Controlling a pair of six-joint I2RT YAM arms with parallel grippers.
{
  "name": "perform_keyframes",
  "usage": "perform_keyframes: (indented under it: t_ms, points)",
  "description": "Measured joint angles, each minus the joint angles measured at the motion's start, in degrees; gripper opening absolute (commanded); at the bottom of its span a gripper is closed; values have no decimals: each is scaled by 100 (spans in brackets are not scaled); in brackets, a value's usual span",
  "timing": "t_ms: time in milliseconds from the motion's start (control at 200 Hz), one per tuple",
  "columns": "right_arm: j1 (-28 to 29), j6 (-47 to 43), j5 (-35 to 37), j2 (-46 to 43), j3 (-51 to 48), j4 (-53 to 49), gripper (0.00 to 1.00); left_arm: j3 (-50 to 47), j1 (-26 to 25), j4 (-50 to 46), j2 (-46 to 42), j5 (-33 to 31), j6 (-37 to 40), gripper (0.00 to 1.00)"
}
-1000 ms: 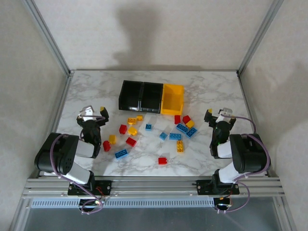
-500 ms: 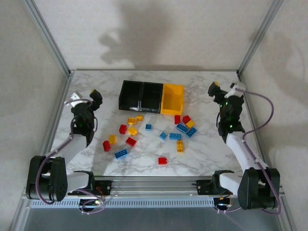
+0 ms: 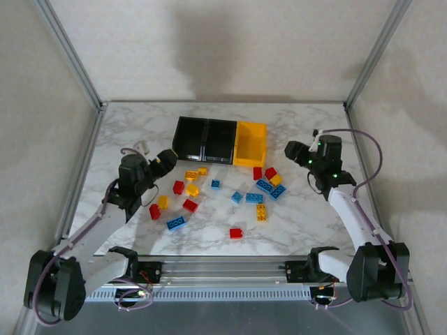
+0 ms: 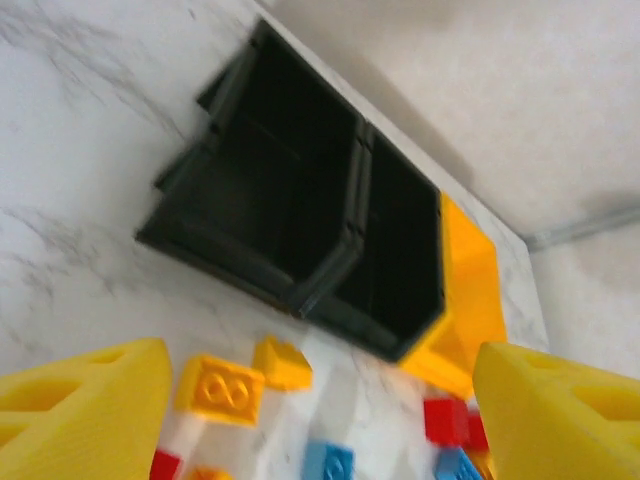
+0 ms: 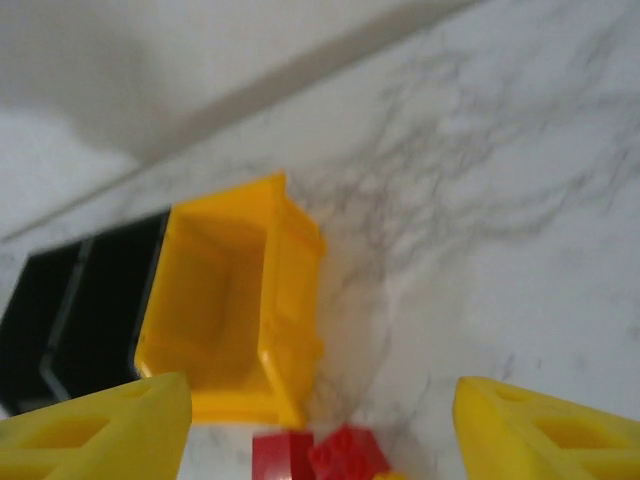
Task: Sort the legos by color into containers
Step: Pick up the lego from the bottom-center of the table.
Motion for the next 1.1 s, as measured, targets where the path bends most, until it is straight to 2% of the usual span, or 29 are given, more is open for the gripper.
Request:
perform_keyframes:
  t_ms: [140,270,396,586,871,1096]
  points:
    - [422,-7,168,9,-2,-772,65,-404,-511,-404,-734,33,-125,74]
    - [859,111,431,-11,-101,-1255,68,-732,-951,-619,-1102,-2,-319,74]
    - [1657,372,748,-85,-308,-1635,70,-859,-1217,-713,-1128,-24,-431,75]
    - [2747,1047,1121,-59,-822,-1967,68,-1001,-1506,-621,-1080,35,-466,76]
    - [3696,1731,1502,730,-953,-1954,66,-1003,-1814,-516,-769,31,-461,76]
    - [3886,1917,1738,1355,-817,-1939,47,-1008,-1917,-487,-791,-15,-505,77]
